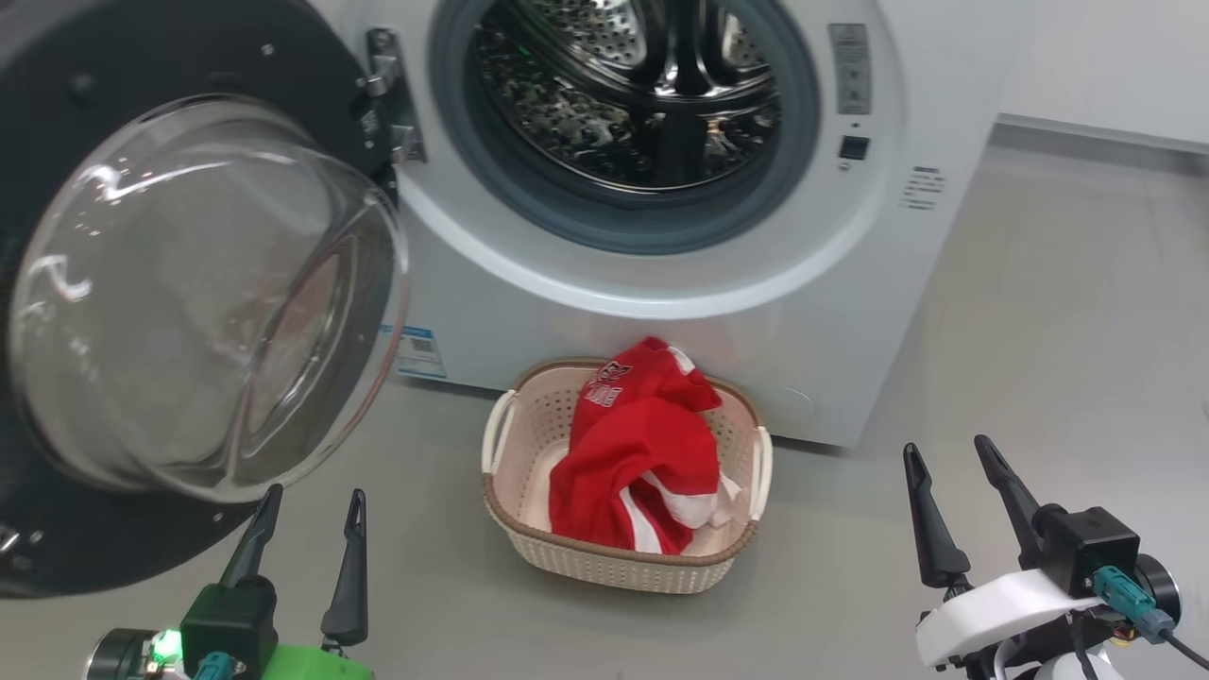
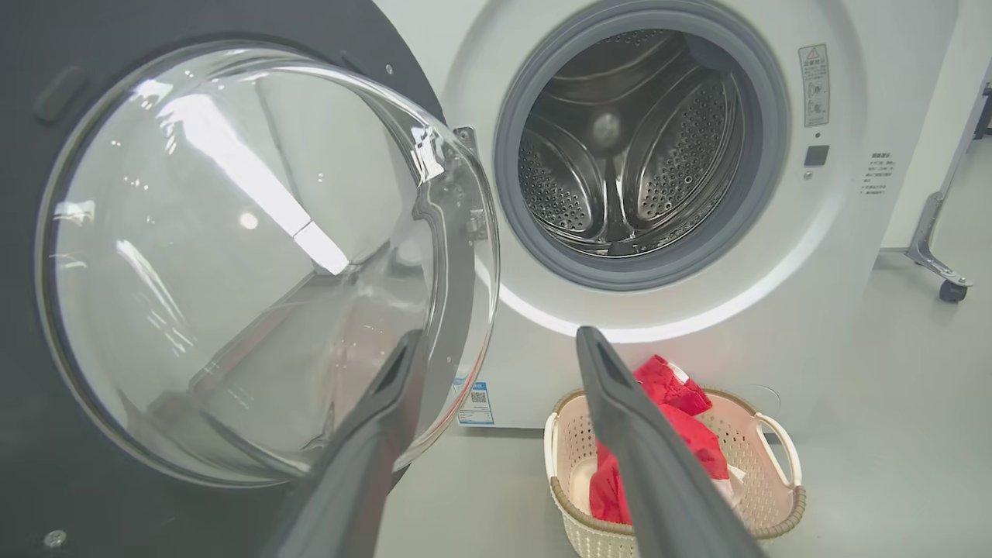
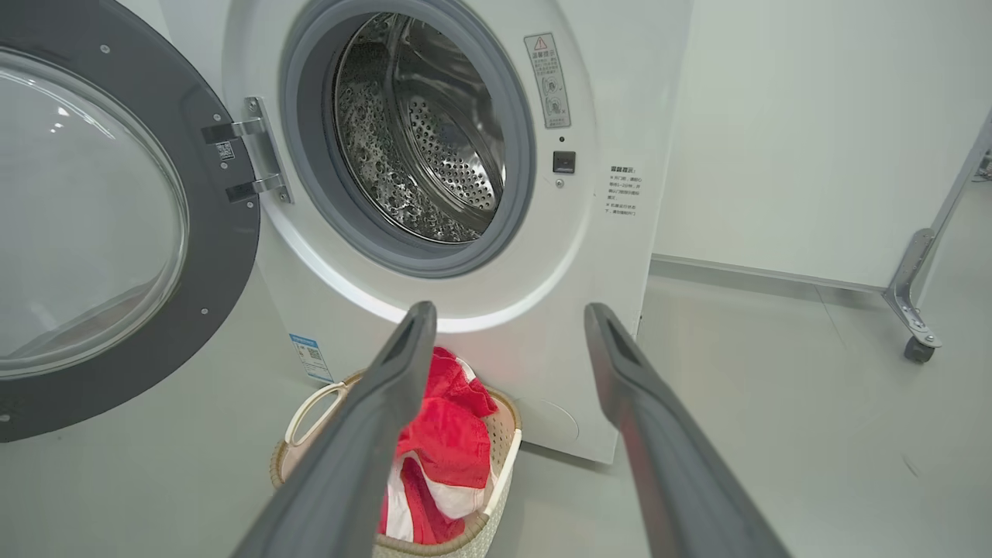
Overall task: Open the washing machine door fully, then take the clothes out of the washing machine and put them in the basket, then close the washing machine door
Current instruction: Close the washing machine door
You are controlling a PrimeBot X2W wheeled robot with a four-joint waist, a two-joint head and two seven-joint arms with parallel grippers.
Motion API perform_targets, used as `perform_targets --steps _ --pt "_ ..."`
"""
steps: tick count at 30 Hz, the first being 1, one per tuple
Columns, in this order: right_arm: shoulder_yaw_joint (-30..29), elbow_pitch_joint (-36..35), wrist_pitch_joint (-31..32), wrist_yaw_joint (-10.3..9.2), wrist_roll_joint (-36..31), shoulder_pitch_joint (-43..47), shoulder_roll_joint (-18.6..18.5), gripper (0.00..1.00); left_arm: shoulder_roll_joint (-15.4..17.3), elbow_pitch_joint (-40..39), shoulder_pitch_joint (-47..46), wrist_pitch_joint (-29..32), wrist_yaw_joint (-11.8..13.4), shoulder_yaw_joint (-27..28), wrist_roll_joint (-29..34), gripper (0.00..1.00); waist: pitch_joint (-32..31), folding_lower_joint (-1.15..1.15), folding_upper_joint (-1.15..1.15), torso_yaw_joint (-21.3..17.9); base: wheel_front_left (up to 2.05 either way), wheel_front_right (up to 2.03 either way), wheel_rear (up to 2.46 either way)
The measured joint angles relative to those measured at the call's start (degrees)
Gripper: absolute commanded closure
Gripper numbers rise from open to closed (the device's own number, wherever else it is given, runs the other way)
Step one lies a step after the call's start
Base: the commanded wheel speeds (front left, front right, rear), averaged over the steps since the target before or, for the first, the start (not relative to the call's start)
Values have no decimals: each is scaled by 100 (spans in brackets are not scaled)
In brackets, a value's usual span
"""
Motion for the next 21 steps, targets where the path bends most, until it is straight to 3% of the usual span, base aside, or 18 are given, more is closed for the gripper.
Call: perform_targets --steps 14,21 --pt "51 15 8 0 42 163 77 0 2 85 32 13 2 21 0 0 -155 0 0 1054 0 0 0" --pt "201 14 80 11 41 191 108 0 33 67 181 13 19 154 -2 0 -234 0 0 1334 0 0 0"
